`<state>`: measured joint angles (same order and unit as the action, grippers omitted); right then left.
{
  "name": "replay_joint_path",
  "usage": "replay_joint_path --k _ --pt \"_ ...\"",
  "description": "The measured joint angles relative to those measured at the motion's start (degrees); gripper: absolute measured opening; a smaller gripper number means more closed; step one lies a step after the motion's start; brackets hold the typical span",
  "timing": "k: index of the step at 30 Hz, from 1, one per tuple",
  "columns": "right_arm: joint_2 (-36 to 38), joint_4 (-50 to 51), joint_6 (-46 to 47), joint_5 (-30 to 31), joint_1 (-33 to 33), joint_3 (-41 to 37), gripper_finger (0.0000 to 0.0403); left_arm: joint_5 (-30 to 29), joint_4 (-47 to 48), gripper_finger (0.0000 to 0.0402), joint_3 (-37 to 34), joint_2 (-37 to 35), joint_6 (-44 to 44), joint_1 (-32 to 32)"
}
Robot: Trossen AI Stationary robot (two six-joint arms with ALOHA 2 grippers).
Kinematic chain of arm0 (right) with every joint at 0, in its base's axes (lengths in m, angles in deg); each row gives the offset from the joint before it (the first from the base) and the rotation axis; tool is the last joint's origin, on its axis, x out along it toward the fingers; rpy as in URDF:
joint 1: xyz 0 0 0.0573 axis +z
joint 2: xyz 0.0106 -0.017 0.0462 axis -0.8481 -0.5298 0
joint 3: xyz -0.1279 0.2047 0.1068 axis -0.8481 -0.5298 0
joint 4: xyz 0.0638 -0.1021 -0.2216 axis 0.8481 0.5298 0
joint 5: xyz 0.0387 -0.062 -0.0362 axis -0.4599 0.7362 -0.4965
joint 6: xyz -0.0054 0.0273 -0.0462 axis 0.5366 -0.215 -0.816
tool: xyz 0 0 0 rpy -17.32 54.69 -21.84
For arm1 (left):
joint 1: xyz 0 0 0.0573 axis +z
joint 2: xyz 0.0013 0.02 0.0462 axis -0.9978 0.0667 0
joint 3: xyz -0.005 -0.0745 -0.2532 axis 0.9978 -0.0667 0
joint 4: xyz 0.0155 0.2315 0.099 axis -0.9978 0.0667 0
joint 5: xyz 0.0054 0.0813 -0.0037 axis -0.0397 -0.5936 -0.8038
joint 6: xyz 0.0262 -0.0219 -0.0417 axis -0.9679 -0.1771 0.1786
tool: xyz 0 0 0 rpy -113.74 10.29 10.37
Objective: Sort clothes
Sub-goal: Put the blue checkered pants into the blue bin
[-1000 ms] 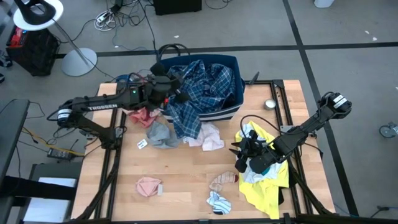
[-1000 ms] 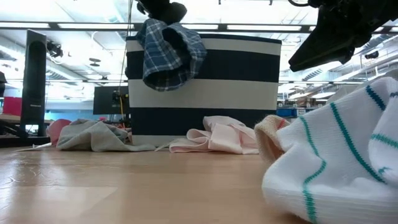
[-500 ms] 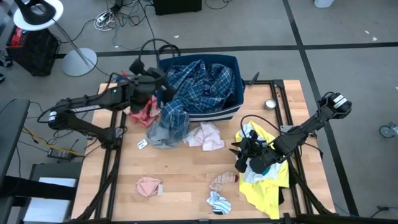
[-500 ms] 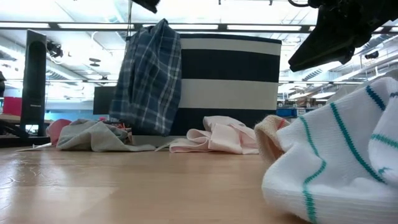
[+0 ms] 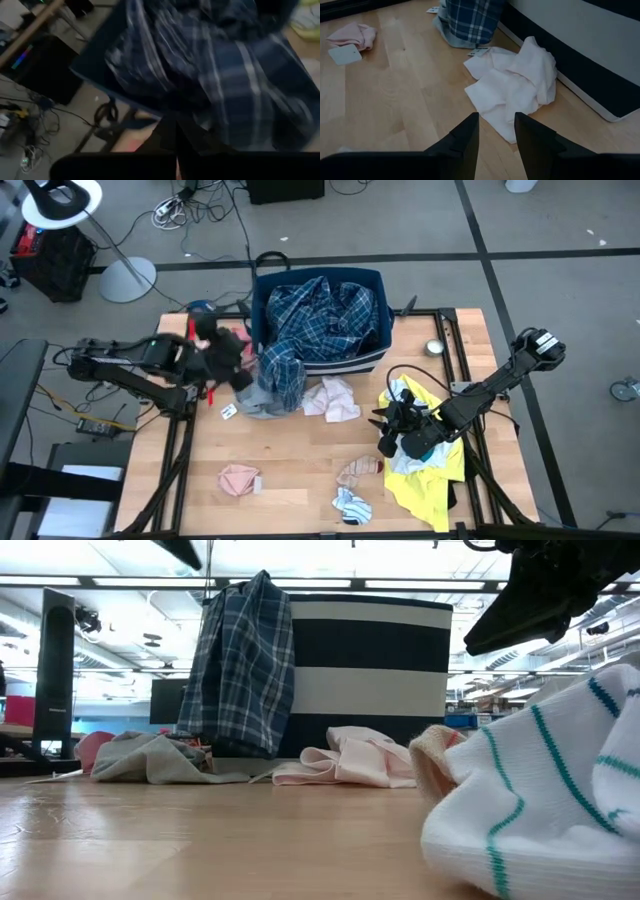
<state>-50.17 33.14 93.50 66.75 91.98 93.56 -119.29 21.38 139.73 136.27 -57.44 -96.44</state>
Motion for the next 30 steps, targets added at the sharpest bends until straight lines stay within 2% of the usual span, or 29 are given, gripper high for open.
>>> replay_joint_path --k 5,11,17,23,30 --pt "0.0 0.0 0.0 0.0 0.0 0.0 0.0126 0.0 0.9 0.0 -7.0 -0.1 6.8 -5.6" --pt "0.0 -0.2 0.1 0.0 0.0 0.0 0.0126 -3.2 -1.3 0.0 -19.9 -0.2 12.4 -7.9" --pt "0.0 -0.3 0.1 0.0 0.0 0.0 0.0126 -7.8 -11.5 0.0 -32.3 -0.2 13.6 -7.9" --pt "0.0 -0.4 0.1 0.0 0.0 0.0 0.0126 -6.8 -28.6 0.0 -41.6 -0.2 6.2 -6.8" --pt "0.0 -0.5 0.1 0.0 0.0 0.0 0.0126 -3.2 -50.9 0.0 -46.5 -0.1 -8.0 -4.1"
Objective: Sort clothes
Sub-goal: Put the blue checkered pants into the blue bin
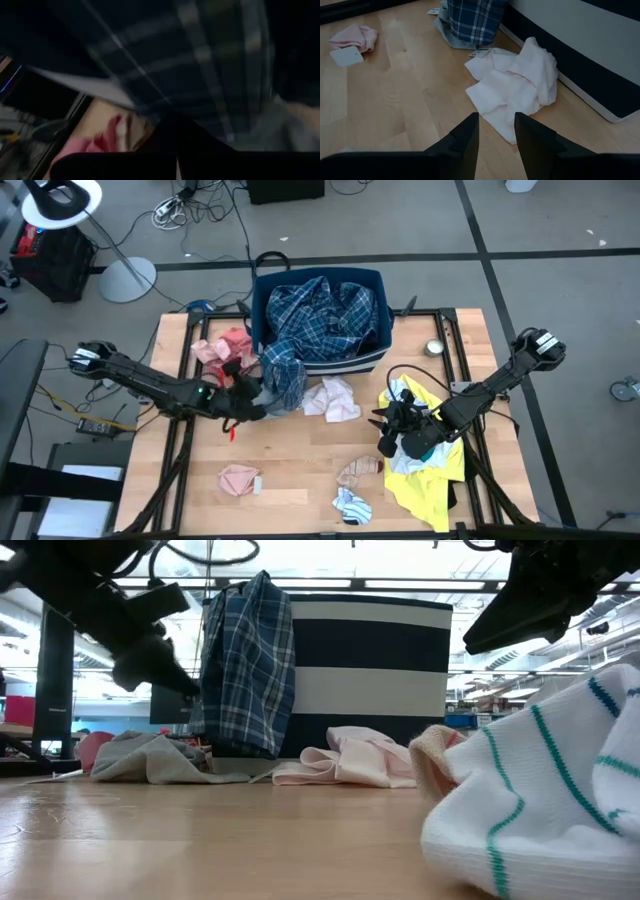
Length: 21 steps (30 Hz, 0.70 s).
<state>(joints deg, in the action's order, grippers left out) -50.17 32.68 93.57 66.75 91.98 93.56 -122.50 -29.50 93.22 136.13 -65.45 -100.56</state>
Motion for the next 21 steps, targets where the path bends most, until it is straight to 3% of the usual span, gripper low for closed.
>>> replay_joint_path --k 5,15,21 --pt "0.0 0.0 0.0 0.0 0.0 0.0 0.0126 7.2 -10.4 0.0 -0.1 0.0 -7.7 3.5" --pt "0.0 0.0 0.0 0.0 0.0 0.0 0.0126 14.8 -29.9 0.0 -0.1 0.0 -15.7 7.6" --pt "0.0 0.0 0.0 0.0 0.0 0.0 0.0126 19.8 -33.3 0.0 3.6 0.0 -15.2 9.9"
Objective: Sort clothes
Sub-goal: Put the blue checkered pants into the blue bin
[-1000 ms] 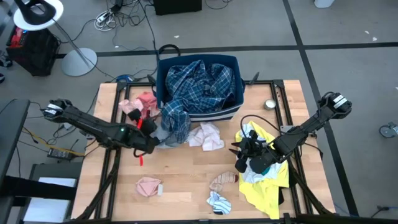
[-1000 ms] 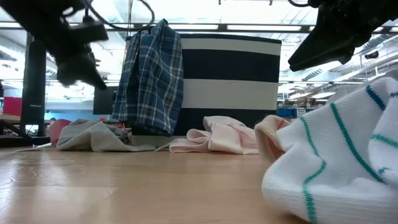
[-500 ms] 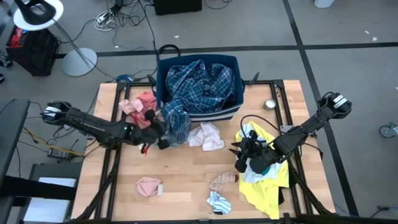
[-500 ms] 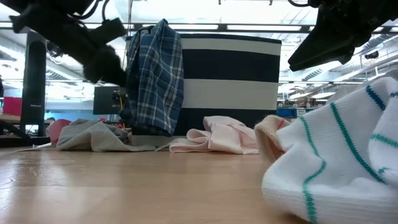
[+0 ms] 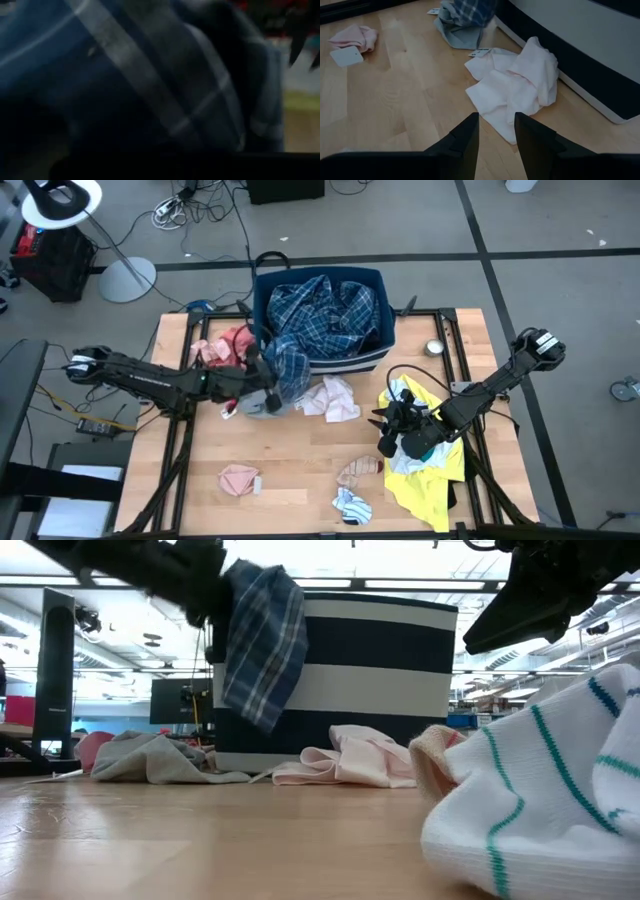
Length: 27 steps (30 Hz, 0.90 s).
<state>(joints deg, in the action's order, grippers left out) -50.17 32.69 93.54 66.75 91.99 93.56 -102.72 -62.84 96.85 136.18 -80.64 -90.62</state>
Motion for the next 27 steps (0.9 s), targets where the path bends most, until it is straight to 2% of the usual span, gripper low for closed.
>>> replay_joint_path --k 6,10,15,19,27 --pt "0.0 0.0 0.0 0.0 0.0 0.0 0.0126 5.9 0.0 0.0 5.6 0.0 1.5 1.1" --pt "0.0 0.0 -0.3 0.0 -0.1 0.0 0.0126 5.9 0.3 0.0 9.2 0.0 -0.6 2.5" --pt "0.0 0.0 -0.3 0.0 -0.3 0.0 0.0126 5.8 0.0 0.0 14.3 0.8 -0.6 7.6" --pt "0.0 0.0 -0.3 0.0 -0.5 0.0 0.0126 5.8 0.4 0.0 19.1 4.6 -0.8 13.2" --pt "0.0 0.1 -0.3 0.0 -0.5 0.0 0.0126 6.3 5.0 0.0 28.3 17.2 0.9 23.1"
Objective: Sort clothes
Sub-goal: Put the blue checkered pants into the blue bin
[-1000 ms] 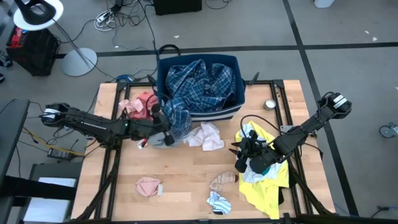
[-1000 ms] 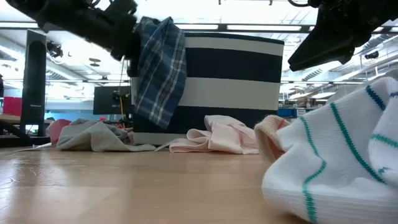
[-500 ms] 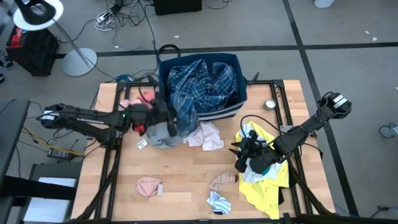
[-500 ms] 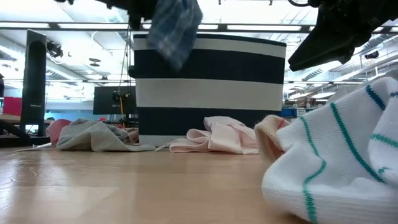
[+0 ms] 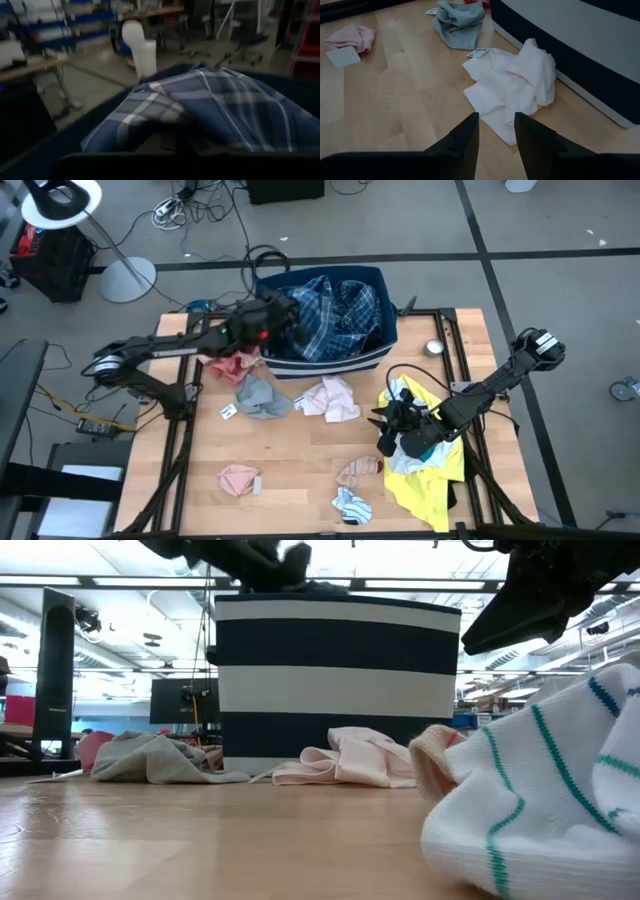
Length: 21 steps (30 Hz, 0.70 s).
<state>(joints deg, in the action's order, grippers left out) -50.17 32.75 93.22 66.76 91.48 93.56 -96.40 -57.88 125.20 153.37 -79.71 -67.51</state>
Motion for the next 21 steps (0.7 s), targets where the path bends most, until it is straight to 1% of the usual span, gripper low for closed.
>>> replay_joint_path --k 4,7,10,15,18,21 --pt "0.0 0.1 -0.1 0.0 0.0 0.0 0.0126 9.7 10.9 0.0 3.4 4.5 2.9 2.4" --pt "0.0 0.3 -0.1 0.0 0.0 0.0 0.0126 14.1 18.0 0.0 5.0 7.3 4.7 3.4" --pt "0.0 0.3 -0.1 0.0 0.0 0.0 0.0126 18.1 21.6 0.0 6.2 9.4 7.7 4.7" --pt "0.0 0.3 0.0 0.0 0.0 0.0 0.0126 28.4 24.0 0.0 7.6 12.7 15.9 7.7" --pt "0.0 0.3 0.3 0.0 0.0 0.0 0.0126 31.3 25.6 0.0 7.7 13.9 18.6 8.8" --pt "0.0 0.3 0.3 0.0 0.0 0.0 0.0126 31.5 27.7 0.0 7.8 15.8 19.7 9.6"
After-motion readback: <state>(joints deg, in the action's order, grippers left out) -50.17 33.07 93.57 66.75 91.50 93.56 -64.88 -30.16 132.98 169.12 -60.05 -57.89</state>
